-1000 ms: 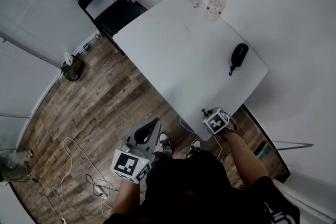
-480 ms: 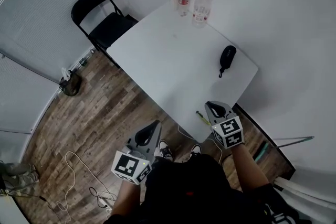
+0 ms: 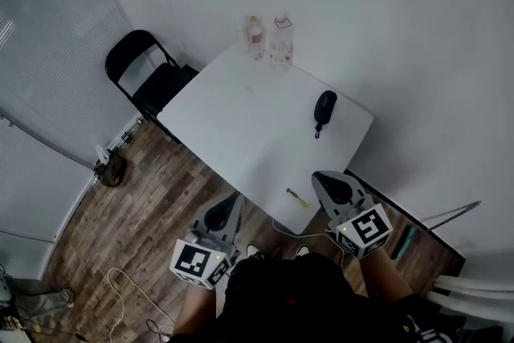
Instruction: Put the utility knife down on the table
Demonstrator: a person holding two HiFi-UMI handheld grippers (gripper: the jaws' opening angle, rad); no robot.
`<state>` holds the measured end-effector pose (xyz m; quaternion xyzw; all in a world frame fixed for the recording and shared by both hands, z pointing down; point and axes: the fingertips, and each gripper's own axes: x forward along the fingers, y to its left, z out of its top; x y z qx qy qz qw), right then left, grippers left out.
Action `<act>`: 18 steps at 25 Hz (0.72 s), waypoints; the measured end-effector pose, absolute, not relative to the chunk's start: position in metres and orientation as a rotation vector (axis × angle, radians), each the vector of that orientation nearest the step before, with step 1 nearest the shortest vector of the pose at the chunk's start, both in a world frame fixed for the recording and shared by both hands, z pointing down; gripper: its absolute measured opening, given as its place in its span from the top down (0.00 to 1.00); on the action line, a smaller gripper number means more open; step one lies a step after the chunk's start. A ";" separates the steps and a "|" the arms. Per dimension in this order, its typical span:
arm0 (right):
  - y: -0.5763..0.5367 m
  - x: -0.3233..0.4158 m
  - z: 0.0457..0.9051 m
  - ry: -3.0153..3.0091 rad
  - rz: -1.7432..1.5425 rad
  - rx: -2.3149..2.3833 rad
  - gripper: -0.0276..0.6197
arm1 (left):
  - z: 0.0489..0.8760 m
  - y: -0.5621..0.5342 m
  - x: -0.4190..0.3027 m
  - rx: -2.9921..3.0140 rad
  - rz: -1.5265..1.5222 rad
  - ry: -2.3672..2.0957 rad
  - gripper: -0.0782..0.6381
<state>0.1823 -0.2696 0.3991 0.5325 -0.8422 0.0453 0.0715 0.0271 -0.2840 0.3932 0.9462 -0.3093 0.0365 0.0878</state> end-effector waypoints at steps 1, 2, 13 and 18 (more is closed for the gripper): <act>-0.263 0.181 0.388 -2.566 0.084 1.597 0.92 | 0.387 -0.282 0.030 2.830 0.097 -0.923 0.86; -0.257 0.180 0.378 -2.598 0.031 1.594 0.92 | 0.383 -0.281 0.032 2.840 0.085 -0.926 0.86; -0.241 0.196 0.333 -2.696 -0.094 1.659 0.92 | 0.365 -0.269 0.041 2.868 0.051 -0.957 0.86; -0.242 0.187 0.330 -2.752 -0.118 1.616 0.92 | 0.367 -0.267 0.036 2.862 0.053 -0.969 0.86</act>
